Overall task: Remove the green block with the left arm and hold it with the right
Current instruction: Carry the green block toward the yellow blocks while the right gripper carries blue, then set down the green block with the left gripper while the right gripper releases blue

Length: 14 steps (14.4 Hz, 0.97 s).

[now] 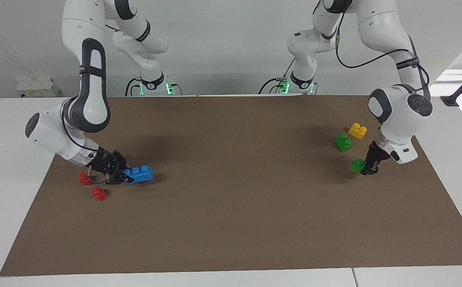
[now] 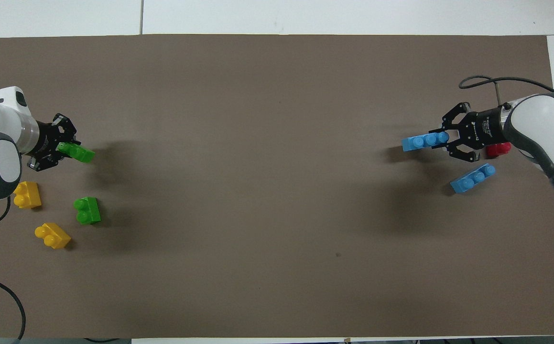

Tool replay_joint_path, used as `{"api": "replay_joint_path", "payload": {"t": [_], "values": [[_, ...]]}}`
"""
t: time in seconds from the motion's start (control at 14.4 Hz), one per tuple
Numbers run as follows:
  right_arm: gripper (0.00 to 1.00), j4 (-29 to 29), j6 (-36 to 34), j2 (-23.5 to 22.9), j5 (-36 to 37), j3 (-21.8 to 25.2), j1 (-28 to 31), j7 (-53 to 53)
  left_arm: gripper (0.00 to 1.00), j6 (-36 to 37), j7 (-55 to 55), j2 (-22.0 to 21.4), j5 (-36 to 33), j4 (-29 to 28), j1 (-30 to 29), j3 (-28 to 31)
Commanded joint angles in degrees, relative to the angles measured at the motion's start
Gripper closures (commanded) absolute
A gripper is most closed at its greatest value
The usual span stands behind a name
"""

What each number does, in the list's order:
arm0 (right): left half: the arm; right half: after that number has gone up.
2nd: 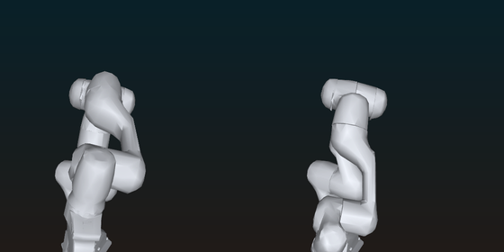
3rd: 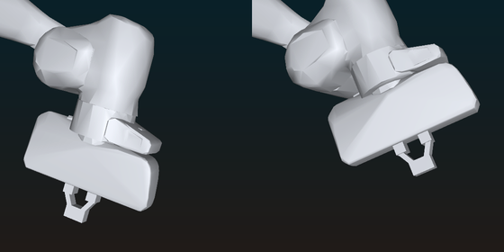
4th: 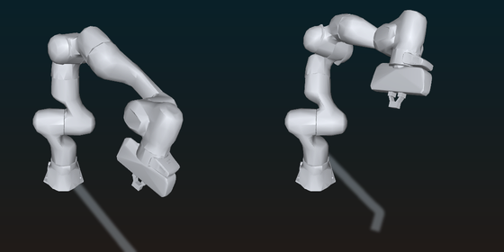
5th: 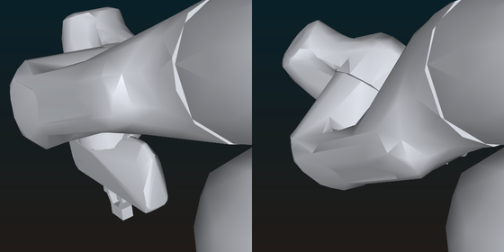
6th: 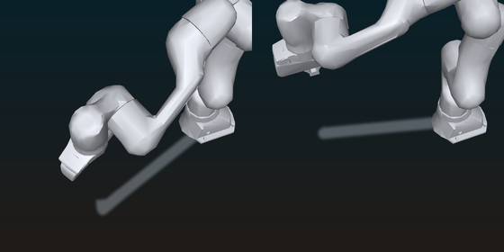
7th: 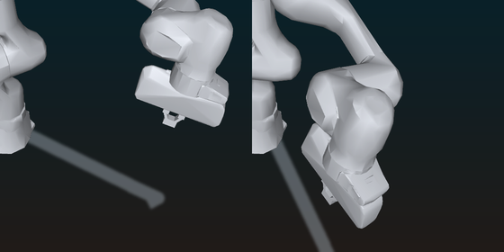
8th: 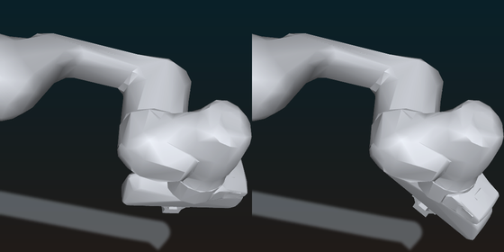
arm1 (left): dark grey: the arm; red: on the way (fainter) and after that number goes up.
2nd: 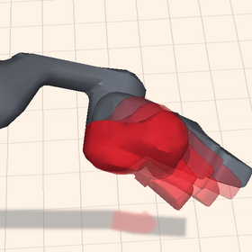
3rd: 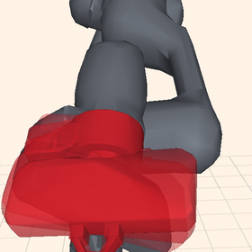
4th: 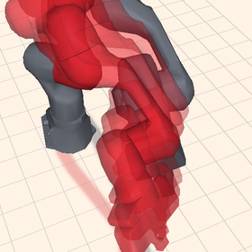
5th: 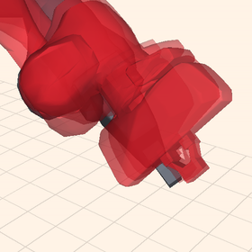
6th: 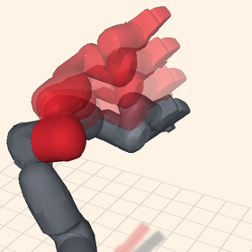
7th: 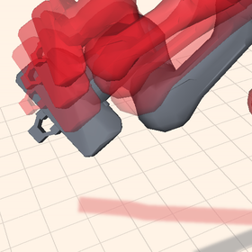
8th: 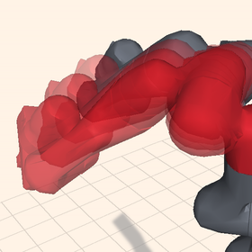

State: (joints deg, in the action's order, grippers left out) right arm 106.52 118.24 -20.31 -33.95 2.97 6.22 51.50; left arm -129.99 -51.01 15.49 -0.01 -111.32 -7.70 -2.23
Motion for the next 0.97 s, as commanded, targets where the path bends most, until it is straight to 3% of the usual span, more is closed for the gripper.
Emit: {"api": "replay_joint_path", "payload": {"t": [0.0, 0.9], "values": [[1.00, 0.01, 0.06, -1.13, 0.91, -0.78, 2.30, -3.24, 1.00, -2.81, 3.19, 0.85, 1.07, -0.83, -1.09, -0.49], [1.00, 1.40, 3.22, -2.01, 0.73, -0.69, 4.77, -4.83, 1.00, -7.91, 14.80, 4.98, 1.07, -0.65, -2.76, -0.31]]}}
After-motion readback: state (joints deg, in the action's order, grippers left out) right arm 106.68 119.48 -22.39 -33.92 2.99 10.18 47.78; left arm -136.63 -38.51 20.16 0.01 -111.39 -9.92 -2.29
